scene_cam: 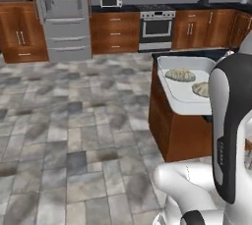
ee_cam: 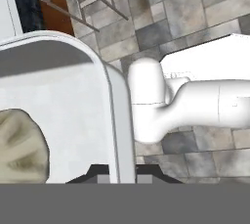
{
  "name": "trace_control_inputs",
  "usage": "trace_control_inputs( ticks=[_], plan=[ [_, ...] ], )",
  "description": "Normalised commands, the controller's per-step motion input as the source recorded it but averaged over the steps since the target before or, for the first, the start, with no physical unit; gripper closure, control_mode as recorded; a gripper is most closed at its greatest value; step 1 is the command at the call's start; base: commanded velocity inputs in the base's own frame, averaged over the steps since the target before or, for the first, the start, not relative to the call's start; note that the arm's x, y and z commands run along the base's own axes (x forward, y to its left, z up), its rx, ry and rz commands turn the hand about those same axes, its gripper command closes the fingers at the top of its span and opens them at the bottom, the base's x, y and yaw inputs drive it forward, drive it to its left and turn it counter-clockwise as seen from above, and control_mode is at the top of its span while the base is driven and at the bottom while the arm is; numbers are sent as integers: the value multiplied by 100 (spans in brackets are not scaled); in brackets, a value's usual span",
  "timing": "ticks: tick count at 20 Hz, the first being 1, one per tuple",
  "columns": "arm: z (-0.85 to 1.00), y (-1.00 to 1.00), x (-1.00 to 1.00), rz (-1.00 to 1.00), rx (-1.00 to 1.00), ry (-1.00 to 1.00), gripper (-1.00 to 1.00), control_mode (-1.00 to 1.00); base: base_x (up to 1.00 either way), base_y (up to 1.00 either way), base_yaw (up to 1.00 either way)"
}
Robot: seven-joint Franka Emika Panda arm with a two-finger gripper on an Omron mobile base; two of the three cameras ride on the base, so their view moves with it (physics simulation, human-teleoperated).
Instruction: Place two dumplings into each of the tupperware containers and then place the containers in the fridge.
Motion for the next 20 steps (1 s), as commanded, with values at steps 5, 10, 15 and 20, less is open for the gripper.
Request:
trace_control_inputs(
  ticks=[5, 10, 15, 20],
  plan=[
    [0, 0, 0, 0, 0, 0, 100, 100, 100, 100, 0],
    [0, 0, 0, 0, 0, 0, 100, 100, 100, 100, 2],
    [0, 0, 0, 0, 0, 0, 100, 100, 100, 97, 0],
    [0, 0, 0, 0, 0, 0, 100, 100, 100, 20, 8]
  ],
)
